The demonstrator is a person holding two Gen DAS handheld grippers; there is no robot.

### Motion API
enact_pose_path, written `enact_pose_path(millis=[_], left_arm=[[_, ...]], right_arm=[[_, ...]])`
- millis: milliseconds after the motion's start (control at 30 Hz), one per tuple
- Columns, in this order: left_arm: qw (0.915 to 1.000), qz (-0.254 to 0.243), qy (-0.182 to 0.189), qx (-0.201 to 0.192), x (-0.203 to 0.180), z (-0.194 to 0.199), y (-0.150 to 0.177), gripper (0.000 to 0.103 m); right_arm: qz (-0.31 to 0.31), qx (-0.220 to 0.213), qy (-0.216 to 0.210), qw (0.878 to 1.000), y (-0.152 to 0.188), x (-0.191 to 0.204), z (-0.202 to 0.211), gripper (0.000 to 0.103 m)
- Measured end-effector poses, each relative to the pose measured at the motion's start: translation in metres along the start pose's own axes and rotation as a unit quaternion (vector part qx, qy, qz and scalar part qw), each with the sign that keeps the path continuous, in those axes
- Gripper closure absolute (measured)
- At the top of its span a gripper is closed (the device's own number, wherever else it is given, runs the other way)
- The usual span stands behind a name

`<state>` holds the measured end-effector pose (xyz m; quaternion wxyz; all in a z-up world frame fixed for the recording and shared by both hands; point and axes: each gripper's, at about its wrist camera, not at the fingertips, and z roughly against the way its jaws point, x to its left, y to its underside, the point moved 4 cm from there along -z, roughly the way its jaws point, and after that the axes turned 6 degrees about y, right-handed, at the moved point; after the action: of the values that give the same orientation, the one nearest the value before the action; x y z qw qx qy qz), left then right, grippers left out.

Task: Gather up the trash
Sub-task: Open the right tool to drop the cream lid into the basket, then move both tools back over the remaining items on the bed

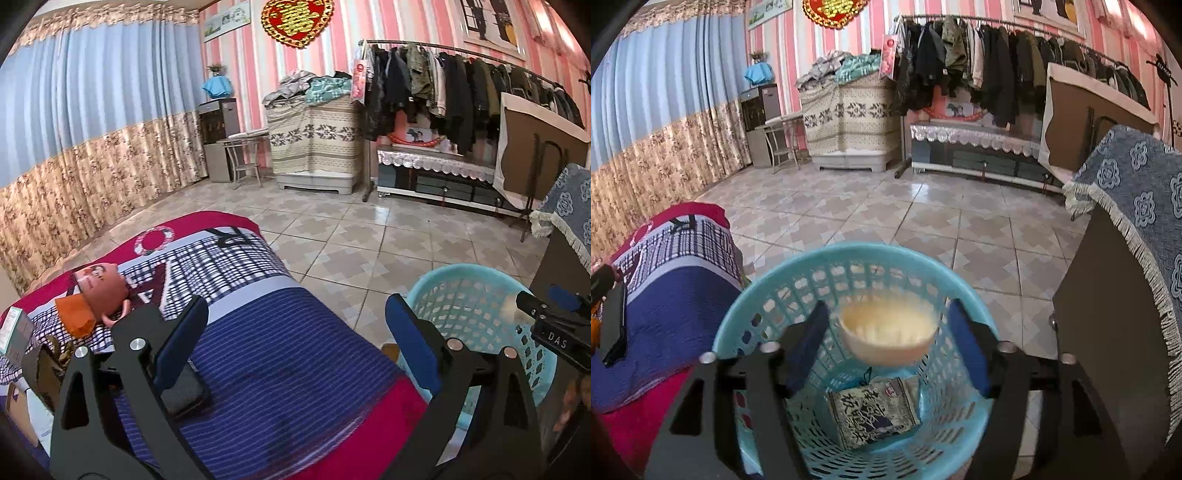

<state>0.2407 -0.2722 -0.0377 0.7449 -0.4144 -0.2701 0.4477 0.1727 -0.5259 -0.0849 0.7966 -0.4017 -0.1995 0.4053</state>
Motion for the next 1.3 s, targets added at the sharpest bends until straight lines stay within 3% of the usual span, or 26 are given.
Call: enact_pose_path(millis=[167,400,800,1100,1300], left_arm=[[0.9999,0.007,-0.013,-0.004,0.014,0.01,0.002,0.007],[0.9995,0.021,-0.023,-0.009,0.034,0.028,0.006,0.006],[0.9971,0.048,-0.056,-0.016,0.089,0.074,0.021,0.006],[0.9924,0.065,-0.105,-0.009,0.148,0.121,0.047,0.006],[0.9872,0.084,-0.136,-0.002,0.186,0.147,0.068,0.006]], right_arm=[[0.005,-0.017,-0.005,1.0,-0.006,0.004,0.009,0.025],[0.017,-0.049,-0.006,0.999,-0.013,0.014,0.029,0.008],[0.044,-0.056,-0.05,0.996,-0.007,0.054,0.056,0.005],[0.079,-0.065,-0.116,0.988,0.008,0.114,0.091,0.005],[0.103,-0.071,-0.136,0.983,0.02,0.147,0.109,0.005]])
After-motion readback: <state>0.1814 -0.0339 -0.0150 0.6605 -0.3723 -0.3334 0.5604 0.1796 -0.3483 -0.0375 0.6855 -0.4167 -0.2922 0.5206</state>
